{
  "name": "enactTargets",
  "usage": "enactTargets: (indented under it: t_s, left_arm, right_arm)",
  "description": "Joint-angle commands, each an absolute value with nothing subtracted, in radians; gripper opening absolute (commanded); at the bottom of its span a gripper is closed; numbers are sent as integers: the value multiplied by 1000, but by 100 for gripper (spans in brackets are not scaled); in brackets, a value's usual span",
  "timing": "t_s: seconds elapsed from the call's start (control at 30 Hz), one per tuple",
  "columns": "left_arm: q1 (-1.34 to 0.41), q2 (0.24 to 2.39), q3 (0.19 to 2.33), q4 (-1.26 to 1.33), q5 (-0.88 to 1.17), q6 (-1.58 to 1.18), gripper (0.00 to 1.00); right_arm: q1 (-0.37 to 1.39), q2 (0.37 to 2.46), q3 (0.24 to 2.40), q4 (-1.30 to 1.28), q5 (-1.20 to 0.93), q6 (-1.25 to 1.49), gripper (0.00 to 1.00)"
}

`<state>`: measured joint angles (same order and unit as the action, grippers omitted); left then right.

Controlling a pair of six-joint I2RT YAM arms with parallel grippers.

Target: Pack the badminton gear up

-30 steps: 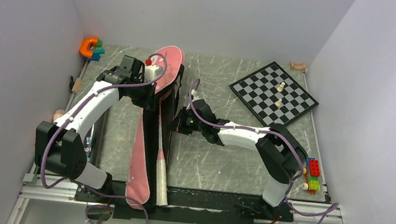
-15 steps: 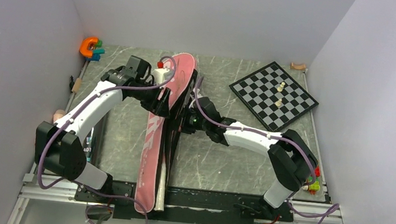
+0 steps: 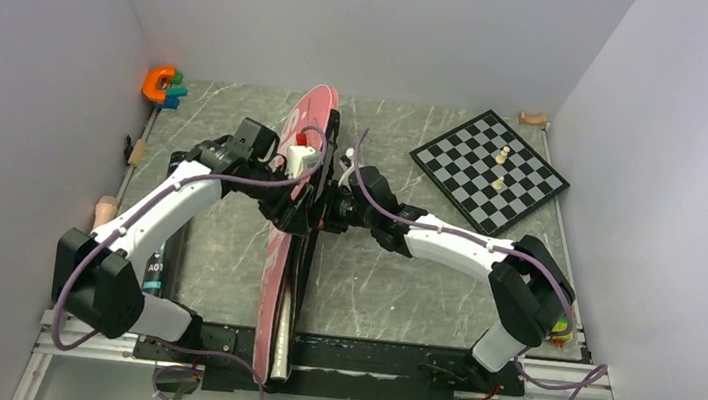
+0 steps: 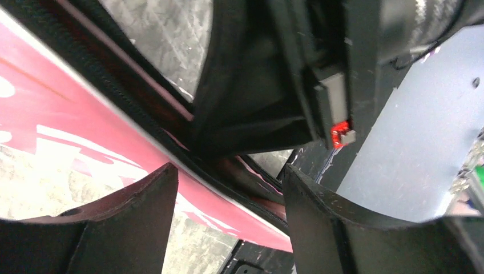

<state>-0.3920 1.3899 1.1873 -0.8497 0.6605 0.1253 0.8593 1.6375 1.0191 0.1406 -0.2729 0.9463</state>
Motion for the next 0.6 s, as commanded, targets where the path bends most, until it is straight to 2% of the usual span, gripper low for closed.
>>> enactTargets:
  t_s: [0.0, 0.37, 0.57]
  left_arm:
    - [-467, 1309, 1170, -873, 694, 192, 71]
    - [-556, 1309, 1087, -828, 502, 172, 76]
    - [-579, 1293, 1082, -820, 470, 164, 82]
  right_arm:
    - [858, 1571, 1115, 252, -328, 982, 0]
    - [859, 1584, 1127, 309, -364, 1056, 0]
    - [893, 1565, 1191, 226, -281, 1050, 0]
